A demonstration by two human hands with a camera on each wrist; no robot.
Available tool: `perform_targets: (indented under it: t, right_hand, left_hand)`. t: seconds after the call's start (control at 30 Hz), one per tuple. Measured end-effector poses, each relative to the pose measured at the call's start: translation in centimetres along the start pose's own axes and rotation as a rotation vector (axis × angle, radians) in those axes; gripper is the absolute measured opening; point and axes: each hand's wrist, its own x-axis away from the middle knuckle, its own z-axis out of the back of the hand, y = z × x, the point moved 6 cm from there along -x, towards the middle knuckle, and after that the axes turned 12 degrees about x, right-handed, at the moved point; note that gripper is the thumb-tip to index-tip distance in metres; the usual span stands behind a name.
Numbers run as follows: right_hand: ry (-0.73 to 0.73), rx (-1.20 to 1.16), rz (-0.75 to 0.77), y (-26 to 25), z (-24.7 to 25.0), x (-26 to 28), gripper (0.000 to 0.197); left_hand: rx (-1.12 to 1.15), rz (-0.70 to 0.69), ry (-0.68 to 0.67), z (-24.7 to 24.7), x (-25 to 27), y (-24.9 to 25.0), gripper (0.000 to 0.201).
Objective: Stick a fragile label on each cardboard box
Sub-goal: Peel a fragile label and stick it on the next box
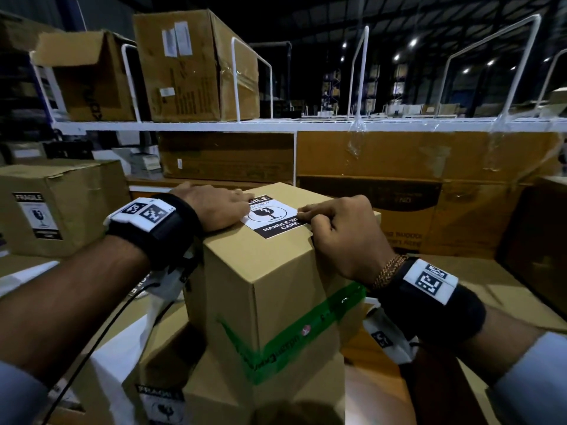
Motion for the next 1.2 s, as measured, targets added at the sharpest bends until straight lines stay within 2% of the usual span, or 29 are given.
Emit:
perform_targets:
  t: [0.07, 0.13, 0.2, 0.3, 0.37, 0.47, 0.5, 0.57, 0.6, 0.63, 0.73, 0.87, 1.0, 1.13, 1.2]
  right_hand:
    - [0.019, -0.004, -0.003, 0.2, 0.0, 0.2, 0.042]
    - [0.029, -0.013, -0.011, 0.3, 0.0, 0.2, 0.042]
    - [0.039, -0.002, -0.02, 0.5, 0.2, 0.1, 0.04]
    - [0.027, 0.045, -0.026, 1.0, 0.5, -0.1, 0.049]
    - [-0.006, 0.071, -0.067, 1.5, 0.7, -0.3, 0.054]
    - [-0.056, 0.161, -0.189, 2.7, 1.1, -0.7, 0.05]
    - [-0.083, 0.219, -0.243, 3.3, 1.2, -0.9, 0.058]
    - [-0.198, 0.335, -0.362, 4.8, 1.2, -1.3, 0.088]
    - [-0.265, 0.335, -0.417, 5.5, 1.1, -1.3, 0.099]
    - [-0.313, 0.284, -0.45, 5.8, 1.0, -1.4, 0.101]
    - [-0.26, 0.15, -0.423, 5.6, 1.8, -1.5, 0.094]
    - [-0.028, 0.136, -0.326, 4.8, 4.1, -1.0, 0.088]
    - [0.14, 0.095, -0.252, 4.1, 6.1, -0.5, 0.106]
    - [0.175, 0.062, -0.203, 2.6, 6.7, 0.2, 0.127]
    - [0.19, 0.019, -0.185, 1.5, 6.3, 0.7, 0.131]
  left_hand:
    - [0.023, 0.081, 0.014, 0.2, -0.2, -1.4, 0.061]
    - [0.051, 0.14, 0.058, 0.3, -0.3, -2.8, 0.082]
    - [0.191, 0.173, 0.181, 0.4, 0.3, -3.8, 0.097]
    - [0.503, 0.198, 0.424, 0.1, 1.8, -4.9, 0.084]
    - [0.709, 0.249, 0.492, -1.1, 2.7, -5.7, 0.094]
    - [0.995, 0.359, 0.485, -2.9, 3.5, -6.3, 0.123]
    - [1.105, 0.404, 0.453, -3.5, 3.7, -6.4, 0.129]
    - [1.257, 0.466, 0.397, -4.5, 4.2, -6.1, 0.125]
    - [1.279, 0.476, 0.389, -4.7, 4.3, -5.8, 0.121]
    - [1.283, 0.477, 0.399, -4.7, 4.4, -5.6, 0.118]
    - [1.276, 0.445, 0.476, -4.0, 4.6, -5.0, 0.103]
    - [1.328, 0.335, 0.67, -1.9, 5.2, -4.6, 0.081]
    - [1.331, 0.124, 0.83, 1.2, 6.9, -3.8, 0.079]
    - [1.315, -0.113, 0.946, 3.7, 9.8, -3.7, 0.086]
    - [1.306, -0.207, 0.986, 4.2, 10.9, -4.5, 0.086]
